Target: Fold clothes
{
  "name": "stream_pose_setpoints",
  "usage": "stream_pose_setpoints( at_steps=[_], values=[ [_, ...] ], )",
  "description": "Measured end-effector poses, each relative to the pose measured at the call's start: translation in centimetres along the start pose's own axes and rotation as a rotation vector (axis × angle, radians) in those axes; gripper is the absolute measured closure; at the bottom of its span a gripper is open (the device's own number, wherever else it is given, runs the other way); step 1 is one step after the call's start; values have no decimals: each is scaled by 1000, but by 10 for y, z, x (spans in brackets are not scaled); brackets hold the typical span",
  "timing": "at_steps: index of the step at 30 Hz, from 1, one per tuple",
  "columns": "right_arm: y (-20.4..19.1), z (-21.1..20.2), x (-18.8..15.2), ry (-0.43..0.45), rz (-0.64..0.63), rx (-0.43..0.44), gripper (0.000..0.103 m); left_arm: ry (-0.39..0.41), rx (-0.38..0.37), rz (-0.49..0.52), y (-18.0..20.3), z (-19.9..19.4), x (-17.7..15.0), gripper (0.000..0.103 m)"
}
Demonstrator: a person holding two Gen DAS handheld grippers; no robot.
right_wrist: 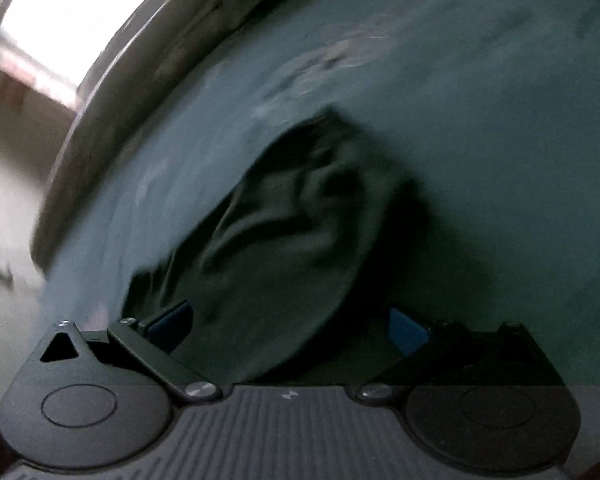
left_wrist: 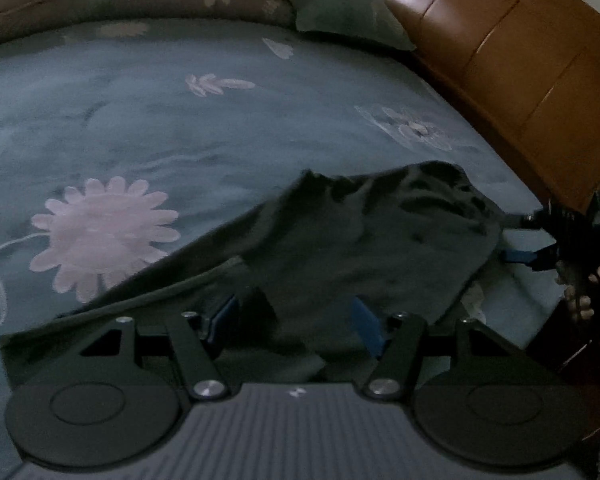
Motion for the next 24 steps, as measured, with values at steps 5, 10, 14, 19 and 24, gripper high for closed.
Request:
stream_pose_setpoints(
  at_steps=[5,10,14,19,24],
  values=[
    [28,3,19,15,242,138,0,-25,-4,18,12,10,6,40],
    [36,6,31,53,371,227,0,-29,-21,40,22,16,13,40],
    [27,16,41,69,341,215,0,-35,-40,50,30,23,17,40],
    [25,20,40,73,330,221,0,-28,-49,33,32,24,19,40],
    [21,20,36,144,309,224,0,-28,-65,-14,30,27,19,40]
  ],
)
Point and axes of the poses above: each gripper's, at about its wrist camera, not at the fingertips, and z roughly the way its jaws point, y to its right, x to its top, the point moved 10 cm from there along z, roughly the way its jaws point, and after that the axes turned 7 degrees about z, right-handed, at the moved point
